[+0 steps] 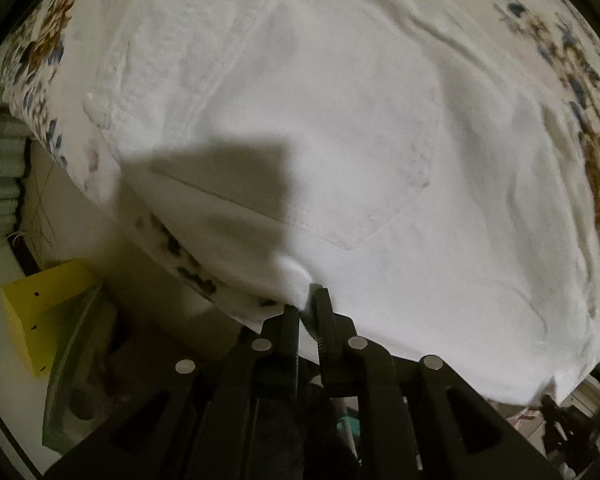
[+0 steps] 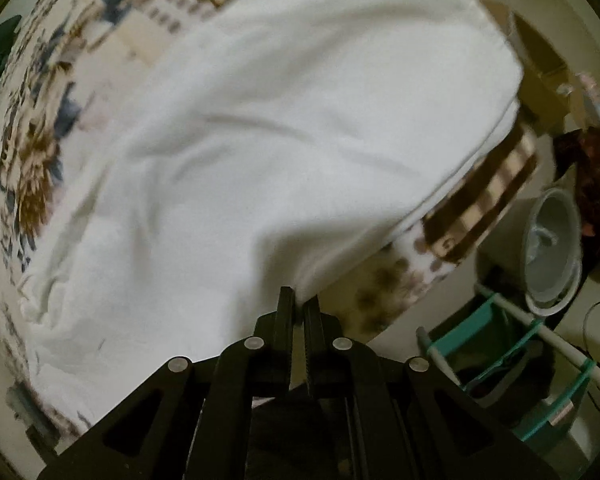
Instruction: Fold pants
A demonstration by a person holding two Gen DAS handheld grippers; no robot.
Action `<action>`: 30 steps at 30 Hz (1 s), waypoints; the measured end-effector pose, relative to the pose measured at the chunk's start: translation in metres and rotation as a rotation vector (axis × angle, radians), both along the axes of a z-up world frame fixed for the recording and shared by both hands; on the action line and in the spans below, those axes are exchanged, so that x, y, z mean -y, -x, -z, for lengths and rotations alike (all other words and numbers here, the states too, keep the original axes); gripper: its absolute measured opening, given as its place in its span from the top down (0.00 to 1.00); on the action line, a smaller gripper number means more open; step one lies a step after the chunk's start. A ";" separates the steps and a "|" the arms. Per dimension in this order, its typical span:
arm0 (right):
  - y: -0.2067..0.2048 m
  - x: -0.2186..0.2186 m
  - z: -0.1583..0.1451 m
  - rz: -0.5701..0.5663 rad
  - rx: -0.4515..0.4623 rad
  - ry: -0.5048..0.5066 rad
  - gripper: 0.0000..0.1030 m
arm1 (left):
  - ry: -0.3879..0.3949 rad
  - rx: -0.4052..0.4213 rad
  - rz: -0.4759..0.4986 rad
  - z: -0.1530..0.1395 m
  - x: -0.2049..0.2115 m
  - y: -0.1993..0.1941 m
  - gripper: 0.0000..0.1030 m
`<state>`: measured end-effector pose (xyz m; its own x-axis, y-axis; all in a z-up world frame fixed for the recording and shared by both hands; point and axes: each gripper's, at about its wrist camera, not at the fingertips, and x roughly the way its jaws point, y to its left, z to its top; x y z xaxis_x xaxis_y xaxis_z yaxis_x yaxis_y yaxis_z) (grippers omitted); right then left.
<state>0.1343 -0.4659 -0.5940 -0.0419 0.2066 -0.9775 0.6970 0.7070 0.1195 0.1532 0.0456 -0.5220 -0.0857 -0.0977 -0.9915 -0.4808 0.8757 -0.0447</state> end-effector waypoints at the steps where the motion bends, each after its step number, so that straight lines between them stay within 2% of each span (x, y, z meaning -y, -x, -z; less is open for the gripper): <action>1: 0.006 0.004 0.002 0.007 0.002 -0.035 0.71 | 0.004 0.018 0.004 -0.008 0.000 0.000 0.90; 2: 0.014 0.011 0.001 0.024 0.020 -0.068 0.59 | 0.004 0.023 0.010 -0.013 0.001 0.002 0.88; 3: 0.024 0.020 -0.005 0.051 0.051 -0.088 0.53 | -0.002 0.028 0.017 -0.019 0.002 0.002 0.82; 4: 0.036 0.033 -0.014 0.077 0.084 -0.091 0.52 | -0.029 0.032 0.031 -0.027 0.003 0.002 0.76; 7: 0.062 0.076 -0.038 0.169 0.158 -0.061 0.50 | -0.096 0.082 0.078 -0.047 0.010 -0.001 0.45; 8: 0.070 0.094 -0.043 0.213 0.180 -0.051 0.50 | -0.129 0.099 0.096 -0.054 0.014 -0.003 0.28; 9: 0.074 0.110 -0.047 0.251 0.194 -0.037 0.50 | -0.145 0.112 0.103 -0.059 0.015 -0.004 0.23; 12: 0.084 0.165 -0.051 0.364 0.237 0.023 0.50 | -0.198 0.141 0.134 -0.066 0.030 -0.015 0.23; 15: 0.077 0.212 -0.043 0.447 0.242 0.064 0.50 | -0.176 0.129 0.156 -0.061 0.052 -0.023 0.23; 18: 0.068 0.237 -0.024 0.503 0.237 0.047 0.51 | -0.191 0.132 0.213 -0.057 0.074 -0.032 0.23; 19: 0.066 0.242 -0.016 0.514 0.230 0.038 0.55 | -0.199 0.132 0.234 -0.056 0.086 -0.030 0.23; 20: 0.060 0.239 -0.009 0.516 0.217 0.043 0.81 | -0.204 0.128 0.253 -0.050 0.093 -0.034 0.23; 21: 0.059 0.239 -0.007 0.506 0.204 0.067 0.92 | -0.207 0.122 0.268 -0.050 0.101 -0.035 0.23; 26: 0.068 0.229 -0.045 0.431 0.211 0.208 0.95 | -0.197 0.131 0.330 -0.045 0.120 -0.048 0.23; 28: 0.074 0.230 -0.045 0.406 0.163 0.211 0.95 | -0.201 0.142 0.370 -0.046 0.133 -0.055 0.23; 30: 0.073 0.232 -0.031 0.383 0.075 0.178 0.93 | -0.210 0.147 0.404 -0.047 0.144 -0.062 0.23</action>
<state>0.0611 -0.6977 -0.5630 0.0780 0.0209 -0.9967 0.9071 0.4133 0.0796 0.2154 -0.0983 -0.4748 0.0676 0.1184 -0.9907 -0.1019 0.9886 0.1112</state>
